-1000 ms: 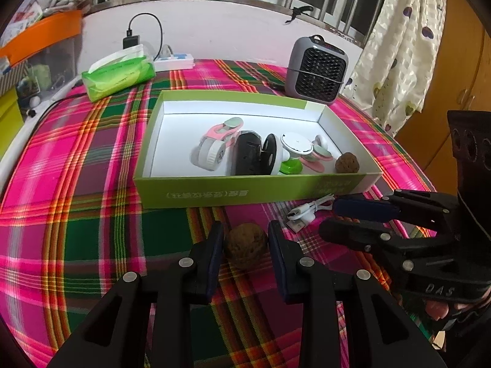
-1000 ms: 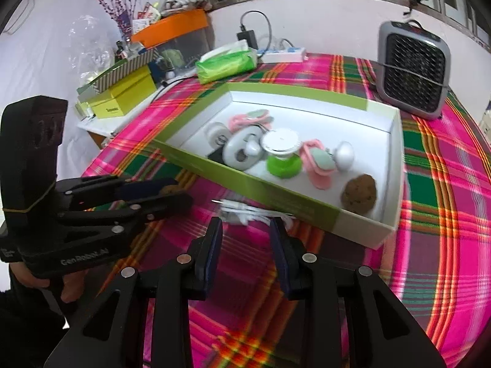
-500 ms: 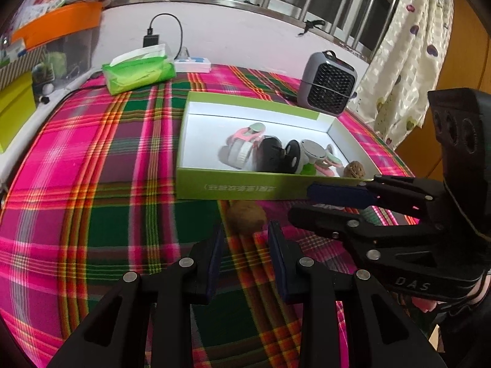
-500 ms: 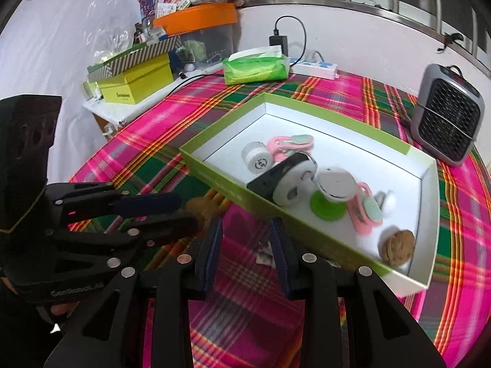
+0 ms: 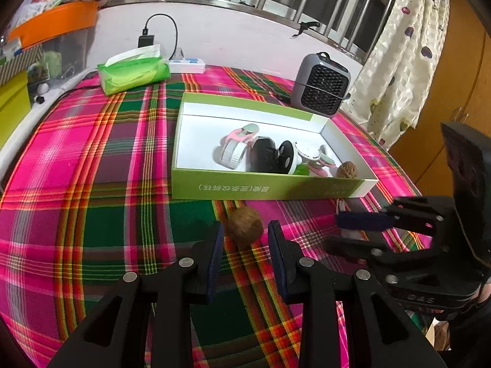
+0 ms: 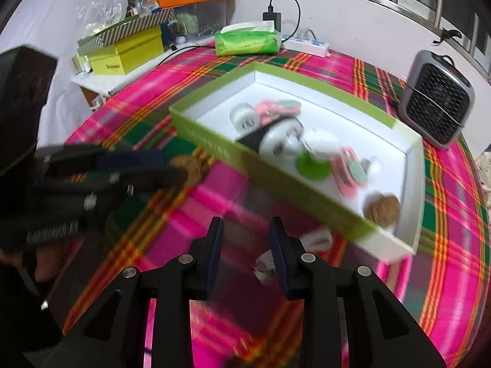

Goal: Organize objects
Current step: 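Grasp the white USB cable on the cloth with the right tool, then carry the walnut in the left tool and cable in the right tool into the box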

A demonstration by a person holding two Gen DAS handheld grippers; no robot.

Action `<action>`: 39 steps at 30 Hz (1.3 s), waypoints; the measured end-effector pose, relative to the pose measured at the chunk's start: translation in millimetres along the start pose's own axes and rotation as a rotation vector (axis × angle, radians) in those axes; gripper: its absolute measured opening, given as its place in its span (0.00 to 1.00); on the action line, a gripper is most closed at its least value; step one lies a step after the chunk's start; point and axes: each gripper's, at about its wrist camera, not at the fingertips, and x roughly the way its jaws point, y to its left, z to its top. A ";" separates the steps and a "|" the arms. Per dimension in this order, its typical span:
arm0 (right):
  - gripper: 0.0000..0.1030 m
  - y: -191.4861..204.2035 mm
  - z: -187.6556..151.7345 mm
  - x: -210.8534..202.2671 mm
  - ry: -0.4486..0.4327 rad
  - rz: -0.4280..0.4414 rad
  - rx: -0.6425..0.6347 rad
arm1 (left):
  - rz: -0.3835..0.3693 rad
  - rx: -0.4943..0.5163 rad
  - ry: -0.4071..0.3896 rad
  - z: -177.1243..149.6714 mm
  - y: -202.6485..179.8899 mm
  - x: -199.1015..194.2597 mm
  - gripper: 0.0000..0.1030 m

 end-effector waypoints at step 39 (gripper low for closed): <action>0.19 -29.2 -44.6 -20.3 -0.075 -0.096 0.157 | 0.088 0.097 0.085 6.9 -17.3 23.9 0.27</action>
